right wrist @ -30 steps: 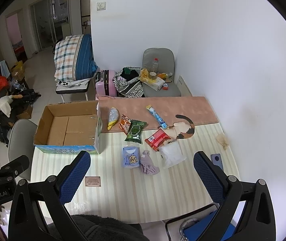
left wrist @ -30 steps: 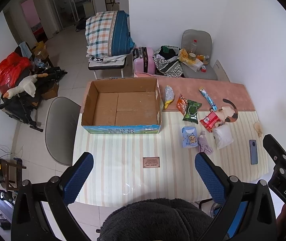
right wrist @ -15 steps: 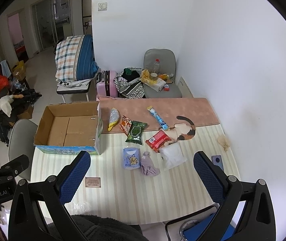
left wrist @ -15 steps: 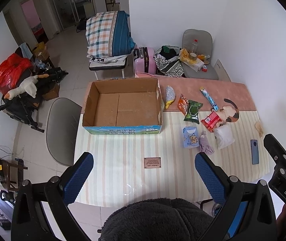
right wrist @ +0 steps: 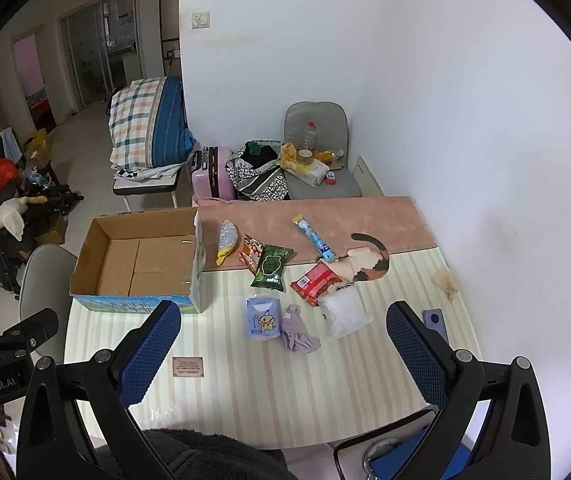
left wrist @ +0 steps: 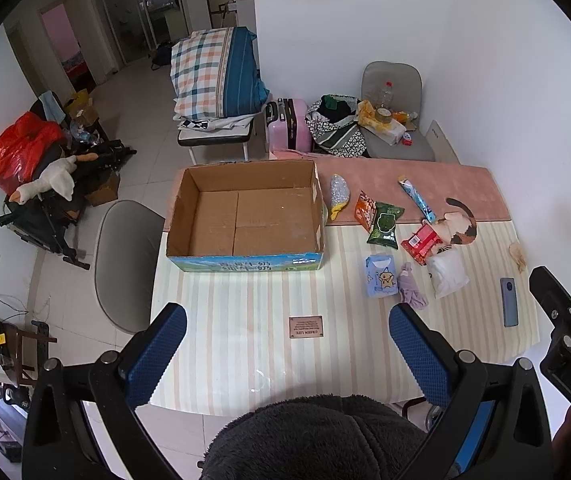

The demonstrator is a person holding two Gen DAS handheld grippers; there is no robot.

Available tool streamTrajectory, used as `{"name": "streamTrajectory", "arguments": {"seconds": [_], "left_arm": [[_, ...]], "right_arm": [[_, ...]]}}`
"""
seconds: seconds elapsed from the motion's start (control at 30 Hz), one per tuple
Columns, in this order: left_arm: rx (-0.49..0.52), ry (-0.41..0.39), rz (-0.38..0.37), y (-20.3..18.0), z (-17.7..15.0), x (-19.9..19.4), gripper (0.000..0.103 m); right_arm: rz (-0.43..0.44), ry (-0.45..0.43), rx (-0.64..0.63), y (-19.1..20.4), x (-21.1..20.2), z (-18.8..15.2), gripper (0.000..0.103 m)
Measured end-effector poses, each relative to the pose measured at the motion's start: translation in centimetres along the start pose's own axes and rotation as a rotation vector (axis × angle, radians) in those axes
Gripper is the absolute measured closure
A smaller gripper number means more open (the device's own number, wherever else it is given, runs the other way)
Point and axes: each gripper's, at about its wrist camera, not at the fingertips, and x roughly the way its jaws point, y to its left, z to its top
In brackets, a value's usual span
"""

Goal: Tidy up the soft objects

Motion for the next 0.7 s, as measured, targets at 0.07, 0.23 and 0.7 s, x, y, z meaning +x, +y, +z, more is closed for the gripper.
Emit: {"name": "streamTrajectory", "arguments": {"seconds": [0.07,0.23,0.7], "left_arm": [[0.001,0.002,-0.002,-0.05,0.05,-0.01,0.000],[-0.002,0.007,-0.005,0.25,-0.24,-0.24,0.000],[-0.008,0.010,-0.008,0.59,-0.20,-0.10,0.000]], "right_arm": [[0.001,-0.001,-0.001,0.00,-0.04,0.01,0.000],[0.007,0.002,-0.006,-0.02,0.08,0.13,0.000],[0.011,0.000,-0.021,0.42,0.02,-0.01,0.000]]}}
